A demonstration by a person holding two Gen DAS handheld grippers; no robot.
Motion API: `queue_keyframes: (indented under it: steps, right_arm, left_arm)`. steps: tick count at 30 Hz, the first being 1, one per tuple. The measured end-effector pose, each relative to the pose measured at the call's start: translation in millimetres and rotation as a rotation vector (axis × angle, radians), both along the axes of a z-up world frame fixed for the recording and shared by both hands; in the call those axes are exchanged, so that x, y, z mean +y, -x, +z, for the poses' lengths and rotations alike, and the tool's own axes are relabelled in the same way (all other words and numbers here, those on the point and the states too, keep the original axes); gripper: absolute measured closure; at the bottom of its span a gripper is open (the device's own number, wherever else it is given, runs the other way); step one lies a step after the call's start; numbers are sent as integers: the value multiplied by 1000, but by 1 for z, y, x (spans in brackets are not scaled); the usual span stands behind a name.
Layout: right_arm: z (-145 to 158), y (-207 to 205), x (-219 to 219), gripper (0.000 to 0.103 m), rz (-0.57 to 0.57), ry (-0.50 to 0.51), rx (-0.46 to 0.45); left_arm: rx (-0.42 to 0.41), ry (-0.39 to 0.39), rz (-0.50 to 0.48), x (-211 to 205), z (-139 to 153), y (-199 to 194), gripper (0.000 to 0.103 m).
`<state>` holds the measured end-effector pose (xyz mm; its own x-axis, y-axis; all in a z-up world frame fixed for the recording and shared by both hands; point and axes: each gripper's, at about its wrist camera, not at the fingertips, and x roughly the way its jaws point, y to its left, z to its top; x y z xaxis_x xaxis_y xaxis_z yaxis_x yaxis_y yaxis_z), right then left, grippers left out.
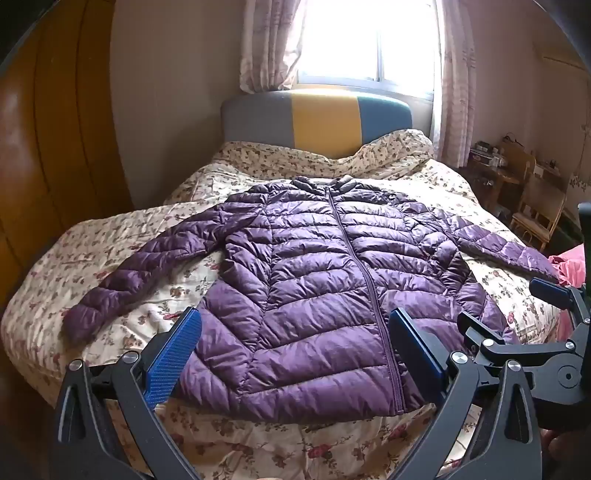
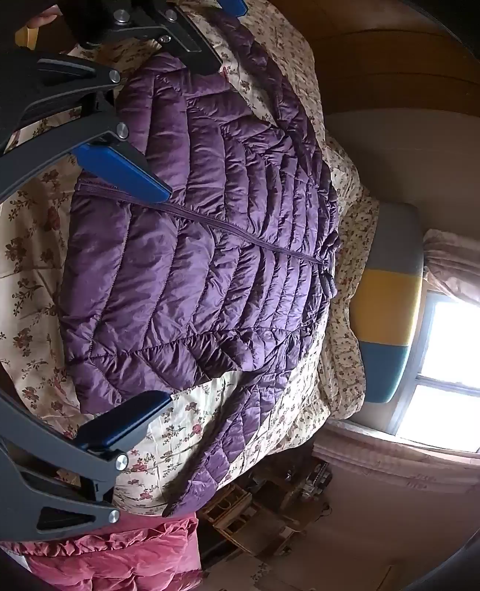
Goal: Fold large clothes
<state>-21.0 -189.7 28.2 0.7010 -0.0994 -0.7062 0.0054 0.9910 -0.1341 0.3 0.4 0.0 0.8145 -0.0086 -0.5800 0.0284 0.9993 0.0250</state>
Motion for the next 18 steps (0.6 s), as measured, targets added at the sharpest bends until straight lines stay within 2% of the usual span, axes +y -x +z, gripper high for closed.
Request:
queue_keyframes:
  steps: [18]
  right_arm:
    - [-2,-3,0,2,1,1,10]
  left_arm:
    - [5,3,2,0,0,0,3]
